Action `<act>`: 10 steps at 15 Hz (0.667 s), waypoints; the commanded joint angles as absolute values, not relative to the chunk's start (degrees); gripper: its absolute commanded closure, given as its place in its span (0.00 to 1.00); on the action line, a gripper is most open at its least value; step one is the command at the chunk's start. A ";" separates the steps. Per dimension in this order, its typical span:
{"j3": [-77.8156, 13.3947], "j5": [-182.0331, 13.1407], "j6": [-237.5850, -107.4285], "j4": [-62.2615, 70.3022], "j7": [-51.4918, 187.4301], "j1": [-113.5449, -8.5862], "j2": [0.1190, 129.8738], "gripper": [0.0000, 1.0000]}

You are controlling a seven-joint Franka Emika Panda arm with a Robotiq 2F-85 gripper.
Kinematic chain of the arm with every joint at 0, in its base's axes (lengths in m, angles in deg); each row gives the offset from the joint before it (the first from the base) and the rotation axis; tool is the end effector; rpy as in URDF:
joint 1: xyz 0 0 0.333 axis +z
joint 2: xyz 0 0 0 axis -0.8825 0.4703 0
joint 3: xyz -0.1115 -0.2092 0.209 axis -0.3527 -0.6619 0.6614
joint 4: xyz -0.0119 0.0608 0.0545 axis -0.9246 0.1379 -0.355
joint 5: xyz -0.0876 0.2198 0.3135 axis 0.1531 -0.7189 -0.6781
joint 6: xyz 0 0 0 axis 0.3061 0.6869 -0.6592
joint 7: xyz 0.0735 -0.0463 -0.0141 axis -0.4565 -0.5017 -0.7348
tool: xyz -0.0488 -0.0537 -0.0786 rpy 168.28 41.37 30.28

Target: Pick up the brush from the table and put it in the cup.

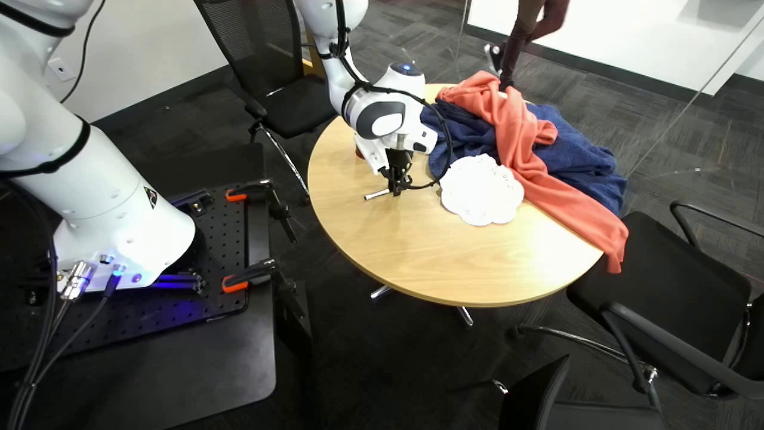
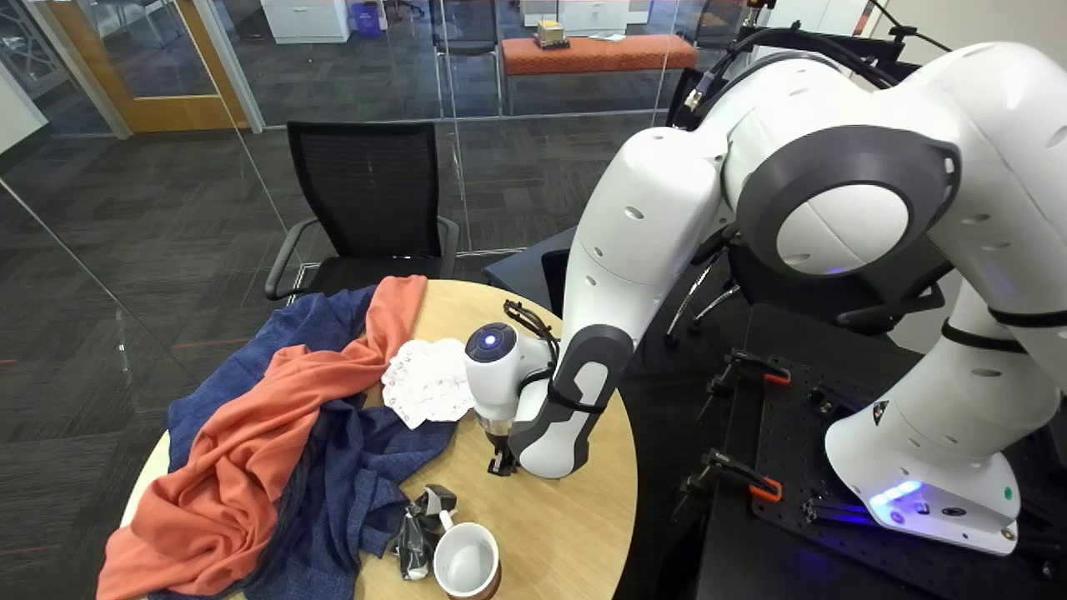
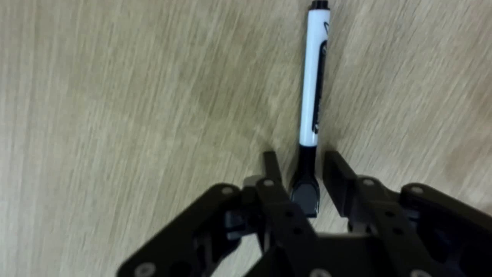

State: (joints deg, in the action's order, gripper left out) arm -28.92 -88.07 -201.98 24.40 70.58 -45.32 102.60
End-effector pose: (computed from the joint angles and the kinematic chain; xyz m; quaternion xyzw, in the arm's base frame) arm 0.5334 0.1512 -0.0144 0.9970 0.0727 -0.0233 0.0081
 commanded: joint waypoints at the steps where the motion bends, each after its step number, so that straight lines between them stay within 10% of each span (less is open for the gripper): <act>1: -28.91 -87.56 -201.70 24.13 71.48 -45.49 102.37 0.96; 10: -29.68 -85.27 -201.29 28.64 71.04 -42.07 94.17 0.95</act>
